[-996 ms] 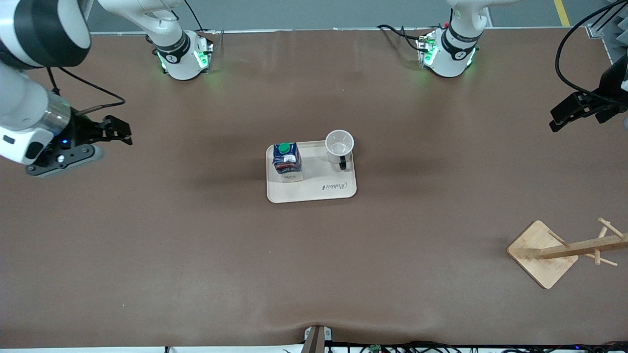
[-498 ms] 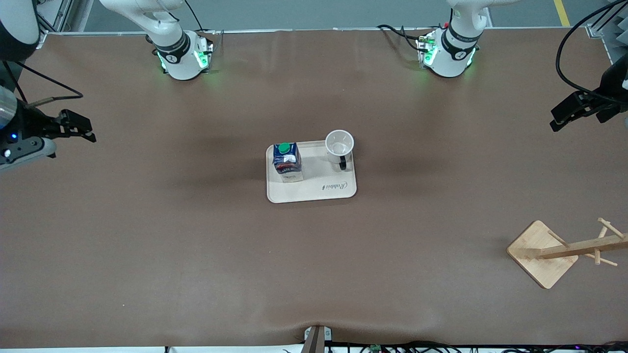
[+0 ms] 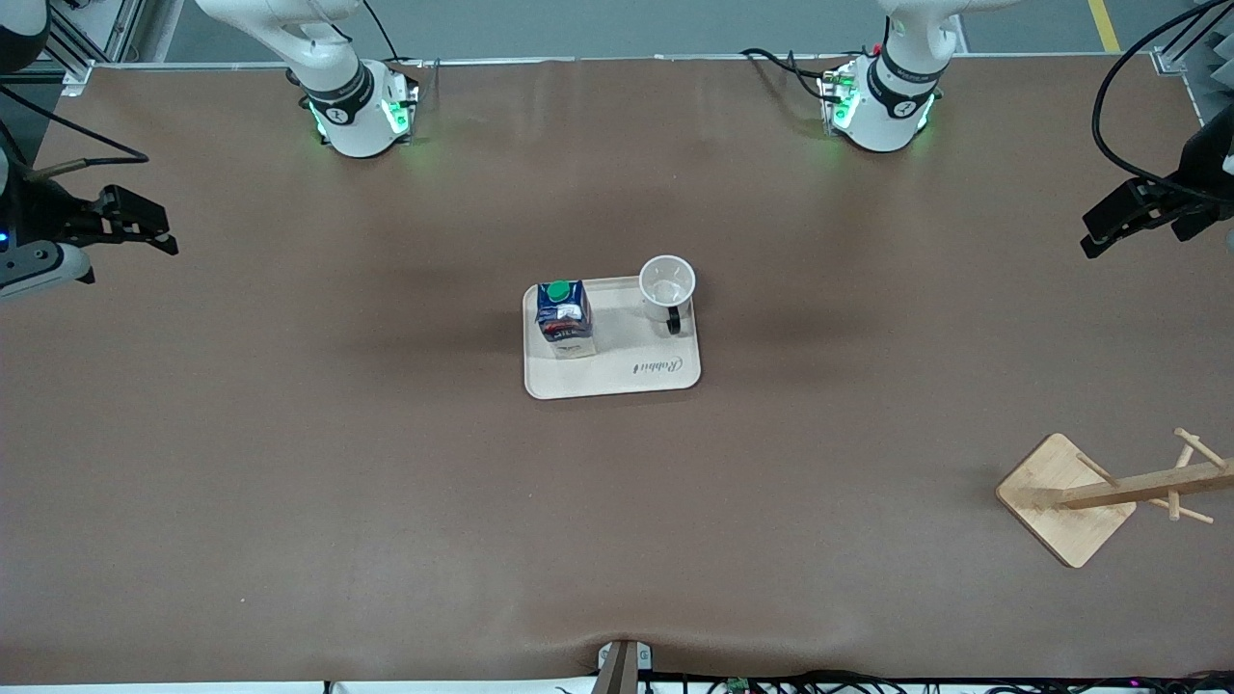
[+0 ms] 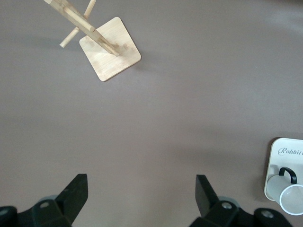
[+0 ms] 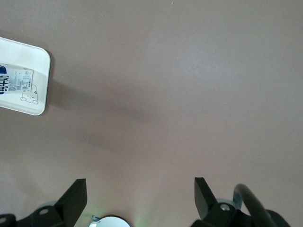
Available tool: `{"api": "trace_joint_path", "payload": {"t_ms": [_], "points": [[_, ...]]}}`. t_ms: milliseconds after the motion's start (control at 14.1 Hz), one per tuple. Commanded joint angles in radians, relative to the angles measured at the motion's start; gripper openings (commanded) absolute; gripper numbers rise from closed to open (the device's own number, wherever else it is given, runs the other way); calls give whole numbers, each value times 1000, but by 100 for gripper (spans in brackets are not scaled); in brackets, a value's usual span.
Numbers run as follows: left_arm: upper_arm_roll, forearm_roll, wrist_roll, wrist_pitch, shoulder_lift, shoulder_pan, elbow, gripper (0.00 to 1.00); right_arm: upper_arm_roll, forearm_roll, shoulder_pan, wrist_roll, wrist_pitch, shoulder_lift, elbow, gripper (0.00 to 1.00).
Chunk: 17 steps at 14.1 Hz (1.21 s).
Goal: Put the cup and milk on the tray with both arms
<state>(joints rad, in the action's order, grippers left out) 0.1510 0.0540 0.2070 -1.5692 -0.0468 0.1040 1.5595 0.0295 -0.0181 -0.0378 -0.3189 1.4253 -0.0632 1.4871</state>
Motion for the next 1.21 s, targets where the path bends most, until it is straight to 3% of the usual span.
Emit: {"api": "trace_joint_path", "payload": {"t_ms": [0,640,1139], "points": [[1,-3,-21,23,-11,-1,-4,100,-8,9,-16,55,-31,17,-7,100],[9,-2,-21,95,-8,-12,-27,100,-2,7,-13,61,-19,22,-4,100],[16,-3,-23,107,-1,-12,-33,100,-5,0,-17,219,-11,22,-1,100]]}}
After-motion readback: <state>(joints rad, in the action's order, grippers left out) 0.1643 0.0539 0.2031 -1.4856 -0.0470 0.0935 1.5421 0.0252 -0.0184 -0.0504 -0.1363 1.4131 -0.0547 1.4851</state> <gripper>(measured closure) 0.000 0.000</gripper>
